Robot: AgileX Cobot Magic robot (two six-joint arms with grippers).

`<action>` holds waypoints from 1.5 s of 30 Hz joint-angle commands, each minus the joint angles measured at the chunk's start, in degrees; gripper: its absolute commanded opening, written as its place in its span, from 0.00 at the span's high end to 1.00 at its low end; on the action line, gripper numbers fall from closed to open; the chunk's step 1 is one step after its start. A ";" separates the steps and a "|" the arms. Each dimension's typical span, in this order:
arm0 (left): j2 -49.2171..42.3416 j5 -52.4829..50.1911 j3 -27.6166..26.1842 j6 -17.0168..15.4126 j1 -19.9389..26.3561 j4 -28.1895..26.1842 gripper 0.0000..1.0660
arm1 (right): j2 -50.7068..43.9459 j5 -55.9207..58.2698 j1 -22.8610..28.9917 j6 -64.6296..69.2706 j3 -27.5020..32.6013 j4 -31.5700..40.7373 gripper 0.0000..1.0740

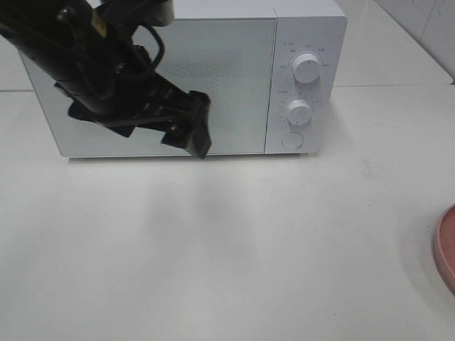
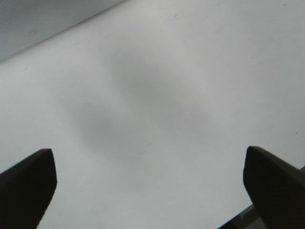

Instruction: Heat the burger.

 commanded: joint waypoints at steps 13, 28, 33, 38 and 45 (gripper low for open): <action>-8.14 21.14 0.06 1.89 25.38 -1.09 0.06 | -1.55 -0.40 -0.34 -0.40 0.11 0.17 0.30; -21.14 23.09 7.22 3.50 39.30 -0.86 0.06 | -1.55 -0.40 -0.34 -0.40 0.11 0.17 0.30; -27.44 23.09 13.52 3.90 39.30 0.69 0.06 | -1.55 -0.40 -0.34 -0.40 0.11 0.17 0.30; -35.24 23.15 19.65 3.90 39.30 1.03 0.06 | -1.55 -0.40 -0.34 -0.40 0.11 0.17 0.30; -44.92 22.63 25.55 4.18 39.30 1.09 0.06 | -1.55 -0.40 -0.34 -0.40 0.11 0.17 0.30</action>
